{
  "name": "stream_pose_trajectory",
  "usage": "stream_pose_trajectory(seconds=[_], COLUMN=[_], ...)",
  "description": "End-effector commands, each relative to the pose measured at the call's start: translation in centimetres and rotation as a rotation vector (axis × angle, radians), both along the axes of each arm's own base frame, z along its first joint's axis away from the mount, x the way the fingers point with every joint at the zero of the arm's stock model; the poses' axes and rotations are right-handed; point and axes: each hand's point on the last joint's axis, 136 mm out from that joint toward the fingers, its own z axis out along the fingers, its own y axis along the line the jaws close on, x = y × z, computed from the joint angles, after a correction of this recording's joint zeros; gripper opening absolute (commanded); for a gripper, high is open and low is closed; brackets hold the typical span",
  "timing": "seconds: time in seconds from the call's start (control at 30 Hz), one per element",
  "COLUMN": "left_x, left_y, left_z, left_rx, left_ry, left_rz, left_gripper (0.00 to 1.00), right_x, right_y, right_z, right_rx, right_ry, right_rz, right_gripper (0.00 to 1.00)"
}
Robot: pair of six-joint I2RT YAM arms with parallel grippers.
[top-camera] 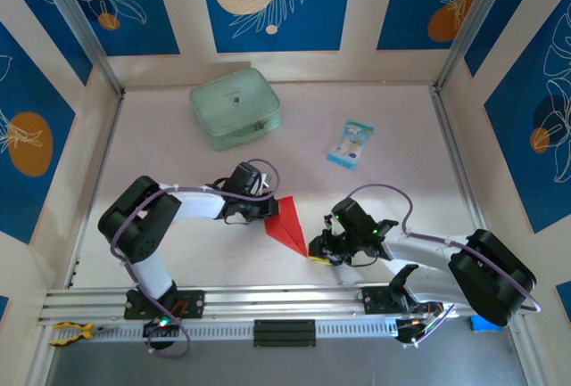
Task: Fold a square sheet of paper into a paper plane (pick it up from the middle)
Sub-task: Fourth fold the wing at the center of the table, then turn over the paper at the center of the table.
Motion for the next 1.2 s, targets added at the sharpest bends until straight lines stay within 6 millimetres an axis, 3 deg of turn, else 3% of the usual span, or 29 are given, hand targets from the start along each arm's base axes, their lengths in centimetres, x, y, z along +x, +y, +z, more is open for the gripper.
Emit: stream_pose_trajectory(seconds=[0.0, 0.83, 1.17], left_x=[-1.4, -1.2, -1.1], left_y=[2.7, 2.7, 2.5], left_z=[-3.1, -3.2, -3.0], left_rx=[0.108, 0.073, 0.062], left_ry=[0.091, 0.113, 0.113], left_rz=[0.049, 0.069, 0.069], left_gripper=[0.05, 0.05, 0.05], right_x=[0.0, 1.2, 2.6], right_y=[0.9, 1.7, 2.7], right_z=[0.8, 0.3, 1.4], right_rx=[0.034, 0.014, 0.076], right_ry=[0.021, 0.032, -0.019], right_rz=[0.002, -0.031, -0.044], right_gripper=[0.29, 0.27, 0.28])
